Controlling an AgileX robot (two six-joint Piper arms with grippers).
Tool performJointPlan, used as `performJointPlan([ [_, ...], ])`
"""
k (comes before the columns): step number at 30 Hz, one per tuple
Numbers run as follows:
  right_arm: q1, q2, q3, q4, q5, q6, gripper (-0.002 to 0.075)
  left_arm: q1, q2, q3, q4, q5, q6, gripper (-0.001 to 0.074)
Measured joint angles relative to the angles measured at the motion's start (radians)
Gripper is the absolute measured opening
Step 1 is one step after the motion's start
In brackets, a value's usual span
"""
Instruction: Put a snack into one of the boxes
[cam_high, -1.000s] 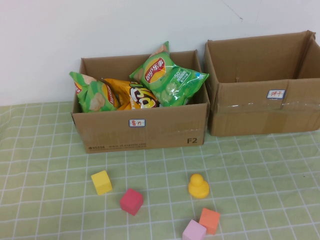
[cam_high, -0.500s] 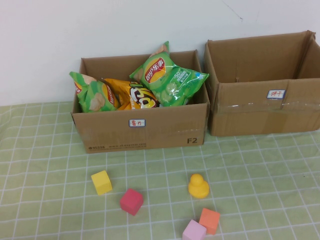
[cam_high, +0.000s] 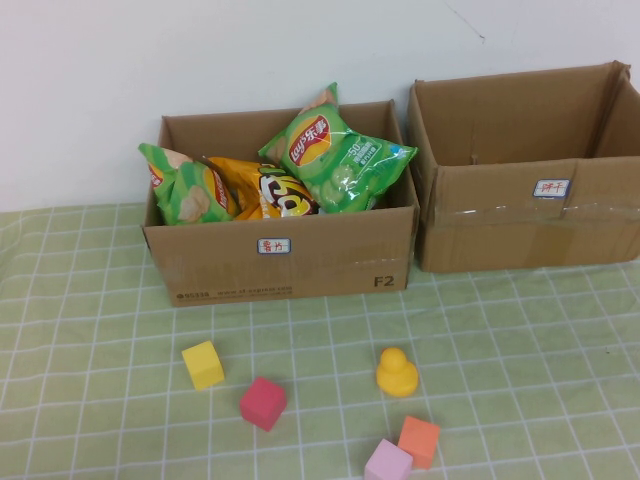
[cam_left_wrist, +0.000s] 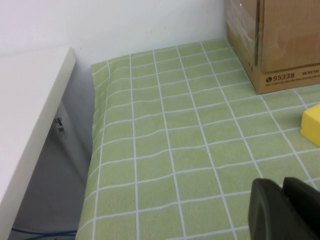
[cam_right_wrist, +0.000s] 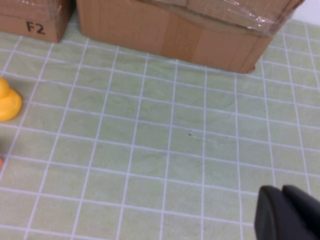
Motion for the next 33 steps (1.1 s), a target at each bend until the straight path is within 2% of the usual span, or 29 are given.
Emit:
performJointPlan([
  [15,0.0,0.0,0.0,0.0,0.0,0.0,-0.0001,0.0,0.0,0.0,-0.023,0.002,-0.084,0.0028],
  [33,0.0,0.0,0.001,0.0,0.0,0.0,-0.0002,0.0,0.0,0.0,-0.072,0.002,-0.002,0.0028],
])
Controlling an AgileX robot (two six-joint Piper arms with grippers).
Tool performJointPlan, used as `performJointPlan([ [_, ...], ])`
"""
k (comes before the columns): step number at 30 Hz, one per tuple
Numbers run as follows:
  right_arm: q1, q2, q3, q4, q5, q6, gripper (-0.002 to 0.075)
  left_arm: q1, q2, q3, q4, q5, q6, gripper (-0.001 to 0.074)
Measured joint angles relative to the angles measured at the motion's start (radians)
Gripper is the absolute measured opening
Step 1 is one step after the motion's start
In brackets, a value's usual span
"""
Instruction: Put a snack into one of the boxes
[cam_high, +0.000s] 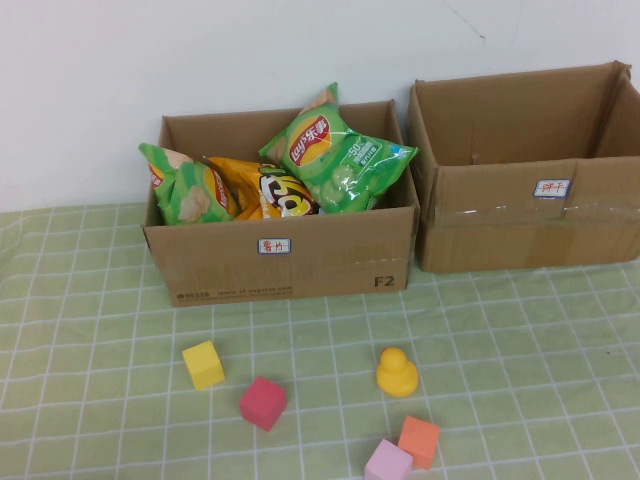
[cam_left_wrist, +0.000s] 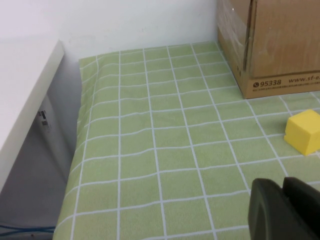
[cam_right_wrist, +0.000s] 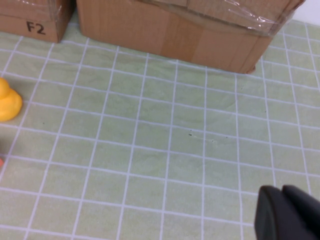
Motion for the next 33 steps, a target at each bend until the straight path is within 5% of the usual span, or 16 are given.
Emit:
performJointPlan([
  [26,-0.002,-0.045,0.0,0.0,0.008,0.0,-0.0002,0.024,0.0,0.0,-0.002,0.0,0.006,0.0028],
  [33,-0.145,-0.299,0.057,-0.032,-0.021,-0.021,-0.0002,0.024,0.0,0.0,-0.002,0.0,0.006,0.0028],
])
